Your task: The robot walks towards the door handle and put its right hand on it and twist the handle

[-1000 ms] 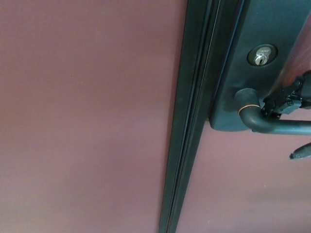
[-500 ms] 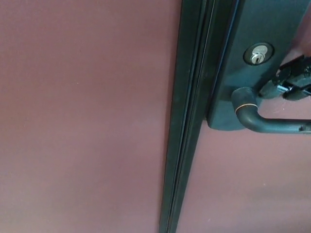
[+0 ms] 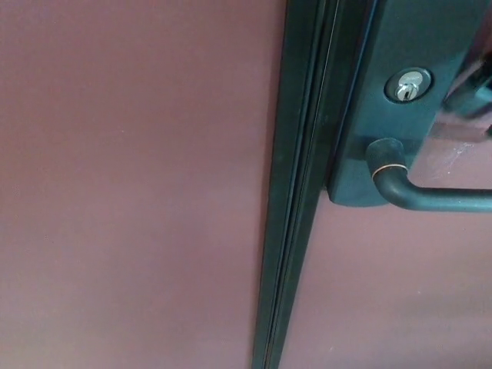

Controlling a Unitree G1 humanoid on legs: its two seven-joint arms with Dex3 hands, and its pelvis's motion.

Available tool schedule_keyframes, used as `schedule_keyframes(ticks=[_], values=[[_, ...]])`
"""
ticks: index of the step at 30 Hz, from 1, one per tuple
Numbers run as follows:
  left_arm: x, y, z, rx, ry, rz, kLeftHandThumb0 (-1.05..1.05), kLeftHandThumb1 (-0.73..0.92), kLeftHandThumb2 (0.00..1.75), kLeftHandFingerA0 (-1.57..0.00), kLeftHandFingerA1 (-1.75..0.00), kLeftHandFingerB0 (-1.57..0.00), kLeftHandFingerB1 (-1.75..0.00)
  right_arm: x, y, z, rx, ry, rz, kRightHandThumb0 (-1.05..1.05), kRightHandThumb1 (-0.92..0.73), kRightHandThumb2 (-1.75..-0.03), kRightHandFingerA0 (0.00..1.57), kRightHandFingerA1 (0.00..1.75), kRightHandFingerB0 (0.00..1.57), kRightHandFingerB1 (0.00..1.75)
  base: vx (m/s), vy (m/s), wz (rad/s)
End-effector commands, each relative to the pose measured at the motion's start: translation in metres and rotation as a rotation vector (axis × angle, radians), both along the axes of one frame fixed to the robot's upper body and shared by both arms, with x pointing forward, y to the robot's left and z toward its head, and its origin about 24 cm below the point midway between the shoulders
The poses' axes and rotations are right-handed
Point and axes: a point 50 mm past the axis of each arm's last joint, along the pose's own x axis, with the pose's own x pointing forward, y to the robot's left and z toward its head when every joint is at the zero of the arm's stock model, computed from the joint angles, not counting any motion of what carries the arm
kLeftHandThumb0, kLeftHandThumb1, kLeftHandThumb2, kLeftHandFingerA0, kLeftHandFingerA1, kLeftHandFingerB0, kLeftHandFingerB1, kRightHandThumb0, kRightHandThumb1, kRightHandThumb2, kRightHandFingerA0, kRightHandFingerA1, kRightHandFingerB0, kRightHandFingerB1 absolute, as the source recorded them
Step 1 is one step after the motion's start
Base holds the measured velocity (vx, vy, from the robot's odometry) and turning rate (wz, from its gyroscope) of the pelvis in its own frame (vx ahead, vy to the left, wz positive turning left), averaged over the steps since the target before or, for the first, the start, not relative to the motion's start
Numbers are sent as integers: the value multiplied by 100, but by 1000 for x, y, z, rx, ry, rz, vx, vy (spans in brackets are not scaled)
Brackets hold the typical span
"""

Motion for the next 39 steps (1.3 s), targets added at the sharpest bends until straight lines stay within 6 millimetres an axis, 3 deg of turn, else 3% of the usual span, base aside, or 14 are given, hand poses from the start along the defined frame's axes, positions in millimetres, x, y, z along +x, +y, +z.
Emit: schedule_keyframes(ticks=[1,4,5,6,9,10,22,26,30,32,35,36,37,39], values=[[-4,0,0,-8,6,11,-39,45,73,-65,-58,-53,-53,-25,-1,24,62,-16,85,-56,-49,-71,43,51,21,42,0,0,0],[7,0,0,-9,-9,-2,-39,45,73,-64,-58,-53,-53,-44,-9,42,72,-21,128,-57,-48,-72,42,52,24,42,0,0,0],[7,0,0,-10,-9,-4,-32,53,57,-69,-49,-57,-42,-52,-12,46,82,0,134,-56,-48,-72,42,52,24,43,0,0,0],[7,-1,-1,-15,-11,-1,-32,53,57,-69,-49,-57,-42,-61,-15,51,80,19,130,-49,-55,-57,45,46,26,35,0,0,0],[7,-2,-1,-19,-16,4,-32,53,57,-69,-49,-57,-42,-74,-21,57,70,43,123,-54,-48,-71,40,51,24,42,0,0,0],[6,-3,-2,-15,-15,8,-32,53,57,-69,-49,-57,-42,-87,-30,59,99,12,143,-48,-54,-56,44,46,27,34,0,0,0],[8,-2,-1,-18,-19,4,-32,53,57,-69,-49,-57,-42,-137,-78,38,318,23,34,-46,-54,-56,54,50,33,37,0,0,0],[29,-11,-5,-52,-69,-17,-33,52,56,-68,-47,-57,-42,-153,-120,-20,370,159,-158,-44,-55,-56,48,48,32,37,0,0,0],[29,-11,-5,-52,-72,-15,-33,52,56,-68,-47,-57,-42,-155,-122,-24,367,173,-161,-44,-55,-56,48,48,32,37,0,0,0],[37,-16,-6,-74,-111,-5,-41,42,71,-61,-56,-50,-51,-145,-135,-84,364,319,-269,-49,-59,-58,38,45,28,35,0,0,0],[37,-17,-6,-80,-123,-4,-41,42,71,-61,-56,-50,-51,-144,-139,-100,354,346,-317,-49,-59,-58,38,45,28,35,0,0,0],[38,-17,-6,-81,-134,4,-33,50,55,-65,-46,-54,-41,-139,-140,-121,356,391,-392,-47,-62,-58,36,43,28,34,0,0,0],[38,-16,-5,-82,-149,16,-33,50,55,-65,-46,-54,-41,-134,-139,-152,340,458,-498,-47,-62,-58,36,43,28,34,0,0,0],[39,-16,-5,-86,-156,21,-41,42,71,-60,-55,-48,-50,-129,-136,-176,315,512,-550,-44,-63,-59,35,42,27,34,0,0,0]])
